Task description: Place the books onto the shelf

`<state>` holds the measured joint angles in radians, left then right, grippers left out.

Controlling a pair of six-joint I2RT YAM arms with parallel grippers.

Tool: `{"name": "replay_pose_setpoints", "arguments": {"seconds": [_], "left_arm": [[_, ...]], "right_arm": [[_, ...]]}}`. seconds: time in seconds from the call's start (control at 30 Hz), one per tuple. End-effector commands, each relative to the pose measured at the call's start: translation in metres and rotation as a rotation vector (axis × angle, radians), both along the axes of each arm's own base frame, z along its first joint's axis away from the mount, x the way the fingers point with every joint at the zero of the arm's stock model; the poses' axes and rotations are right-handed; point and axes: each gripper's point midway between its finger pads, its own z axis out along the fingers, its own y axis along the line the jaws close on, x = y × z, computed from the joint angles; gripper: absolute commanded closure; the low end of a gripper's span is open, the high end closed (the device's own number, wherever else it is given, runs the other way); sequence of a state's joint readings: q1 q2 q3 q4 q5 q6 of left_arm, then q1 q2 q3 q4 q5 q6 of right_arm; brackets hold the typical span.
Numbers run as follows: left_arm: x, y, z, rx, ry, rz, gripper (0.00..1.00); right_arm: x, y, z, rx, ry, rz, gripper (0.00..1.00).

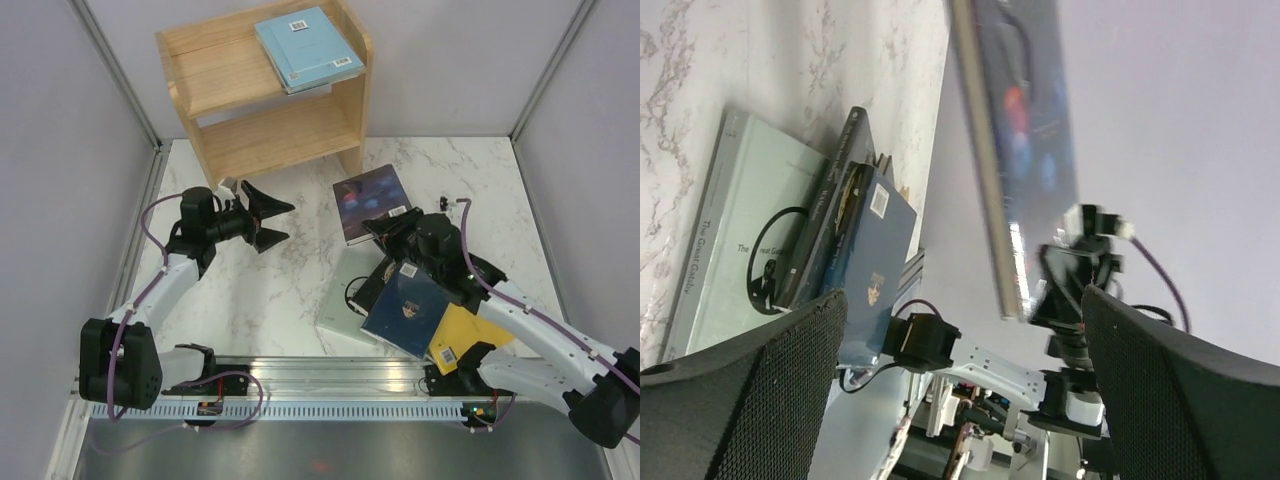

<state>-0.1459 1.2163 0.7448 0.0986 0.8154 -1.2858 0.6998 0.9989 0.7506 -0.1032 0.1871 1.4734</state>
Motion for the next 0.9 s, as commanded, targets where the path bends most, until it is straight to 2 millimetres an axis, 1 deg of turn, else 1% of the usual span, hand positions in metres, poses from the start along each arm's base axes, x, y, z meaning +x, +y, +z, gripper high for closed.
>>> {"name": "replay_pose_setpoints", "arguments": {"seconds": [0.0,0.03,0.07,0.1,0.17,0.2,0.27,0.3,0.37,0.4,0.43,0.47,0.5,0.53,0.57,0.6,0.63,0.67,0.7,0.73,0.77,0.8,0.87], "left_arm": [[-0.011,0.001,-0.009,0.045,-0.037,-0.048,0.0],[-0.012,0.001,-0.014,0.058,-0.041,-0.053,0.0],[-0.013,0.001,-0.018,0.064,-0.032,-0.058,0.0],[-0.014,0.002,-0.02,0.069,-0.031,-0.058,0.0],[-0.015,0.002,-0.025,0.083,-0.034,-0.066,0.0],[-0.016,0.002,-0.029,0.09,-0.021,-0.068,0.0],[-0.016,0.003,-0.033,0.109,-0.034,-0.072,0.0],[-0.019,0.004,-0.04,0.126,-0.005,-0.072,0.0],[-0.02,0.005,-0.044,0.143,-0.001,-0.074,0.0],[-0.021,0.007,-0.048,0.159,0.008,-0.073,0.0],[-0.021,0.008,-0.049,0.169,0.007,-0.071,0.0],[-0.021,0.008,-0.05,0.17,0.012,-0.073,0.0],[-0.021,0.008,-0.05,0.174,0.011,-0.07,0.0],[-0.021,0.009,-0.05,0.176,0.014,-0.068,0.0],[-0.021,0.008,-0.049,0.178,0.013,-0.069,0.0],[-0.02,0.009,-0.047,0.182,0.005,-0.066,0.0],[-0.021,0.009,-0.046,0.185,0.011,-0.065,0.0],[-0.021,0.01,-0.045,0.188,0.008,-0.062,0.0],[-0.02,0.01,-0.042,0.193,0.0,-0.059,0.0],[-0.021,0.011,-0.041,0.195,-0.003,-0.055,0.0],[-0.022,0.011,-0.039,0.197,-0.002,-0.054,0.0],[-0.022,0.011,-0.038,0.199,-0.005,-0.05,0.0],[-0.024,0.012,-0.033,0.199,-0.016,-0.046,0.0]], "right_arm": [[-0.007,-0.012,0.099,-0.021,-0.202,0.017,1.0],[-0.01,-0.015,0.134,-0.028,-0.267,0.025,1.0],[-0.01,-0.016,0.147,-0.044,-0.285,0.028,1.0],[-0.012,-0.019,0.175,-0.042,-0.318,0.026,1.0],[-0.014,-0.021,0.203,-0.063,-0.375,0.031,1.0],[-0.014,-0.021,0.231,-0.047,-0.415,0.032,1.0],[-0.014,-0.017,0.256,-0.053,-0.464,0.05,1.0],[-0.011,-0.009,0.279,-0.036,-0.5,0.071,1.0],[-0.008,0.002,0.298,-0.03,-0.534,0.102,1.0],[-0.003,0.012,0.315,-0.014,-0.56,0.124,1.0],[0.006,0.021,0.328,-0.014,-0.587,0.135,1.0],[0.004,0.023,0.328,-0.017,-0.592,0.148,1.0],[0.015,0.033,0.337,-0.01,-0.606,0.155,1.0],[0.021,0.038,0.341,-0.008,-0.614,0.166,1.0],[0.039,0.053,0.33,-0.017,-0.586,0.177,1.0],[0.042,0.052,0.345,0.005,-0.611,0.17,1.0],[0.052,0.054,0.345,0.009,-0.606,0.165,1.0],[0.07,0.065,0.332,0.002,-0.581,0.169,1.0],[0.075,0.066,0.342,0.037,-0.592,0.159,1.0],[0.089,0.063,0.341,0.042,-0.584,0.136,1.0],[0.098,0.064,0.34,0.054,-0.579,0.125,1.0],[0.113,0.068,0.337,0.068,-0.58,0.113,1.0],[0.134,0.062,0.336,0.114,-0.558,0.073,1.0]]}}
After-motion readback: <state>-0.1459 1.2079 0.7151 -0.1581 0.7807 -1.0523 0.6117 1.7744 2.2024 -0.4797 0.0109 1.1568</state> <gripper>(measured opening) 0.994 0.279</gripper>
